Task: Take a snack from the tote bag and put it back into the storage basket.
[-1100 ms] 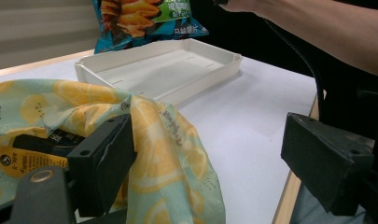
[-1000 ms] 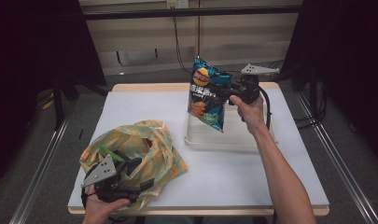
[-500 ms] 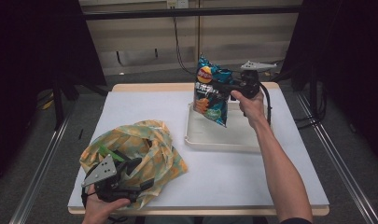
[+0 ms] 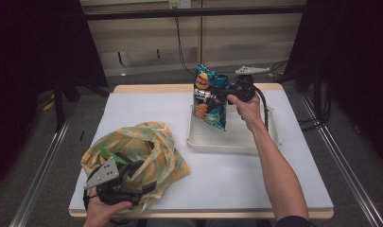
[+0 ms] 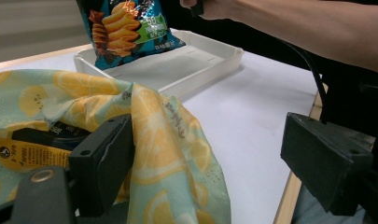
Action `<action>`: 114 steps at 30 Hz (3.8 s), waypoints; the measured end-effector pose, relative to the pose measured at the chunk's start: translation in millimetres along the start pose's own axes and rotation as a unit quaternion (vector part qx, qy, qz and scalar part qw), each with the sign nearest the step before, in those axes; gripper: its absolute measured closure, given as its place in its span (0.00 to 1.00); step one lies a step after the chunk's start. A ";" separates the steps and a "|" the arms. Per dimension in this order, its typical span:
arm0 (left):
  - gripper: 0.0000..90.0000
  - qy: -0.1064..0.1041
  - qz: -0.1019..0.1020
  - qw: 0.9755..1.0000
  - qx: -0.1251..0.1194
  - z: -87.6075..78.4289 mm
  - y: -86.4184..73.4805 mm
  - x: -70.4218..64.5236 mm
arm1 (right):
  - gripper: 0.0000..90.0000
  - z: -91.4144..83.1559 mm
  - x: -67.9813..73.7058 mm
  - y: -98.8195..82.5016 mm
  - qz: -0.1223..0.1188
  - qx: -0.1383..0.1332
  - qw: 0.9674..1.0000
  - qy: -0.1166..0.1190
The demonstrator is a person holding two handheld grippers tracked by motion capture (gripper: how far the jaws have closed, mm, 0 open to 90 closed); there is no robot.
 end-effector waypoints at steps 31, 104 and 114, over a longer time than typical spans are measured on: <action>0.19 0.001 0.005 1.000 0.003 0.7 -1.0 0.3 | 0.62 -96.2 -55.5 -18.4 0.016 -0.005 0.996 -0.089; 0.18 -0.003 0.012 1.000 0.002 2.4 -0.6 -3.5 | 0.37 -186.6 -35.9 -65.6 0.042 -0.025 0.980 -0.191; 0.19 0.001 0.011 1.000 0.007 2.4 -2.2 -2.4 | 0.86 -138.1 -21.9 -121.7 0.056 0.068 0.990 -0.107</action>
Point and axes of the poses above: each handheld gripper's, and its own axes: z roughly forward along the jaws, y roughly out of its top, x roughly to its left, the point moved 10 cm from there along z, roughly forward along the jaws, and after that the axes turned 10 degrees about y, right-handed, at the moved point
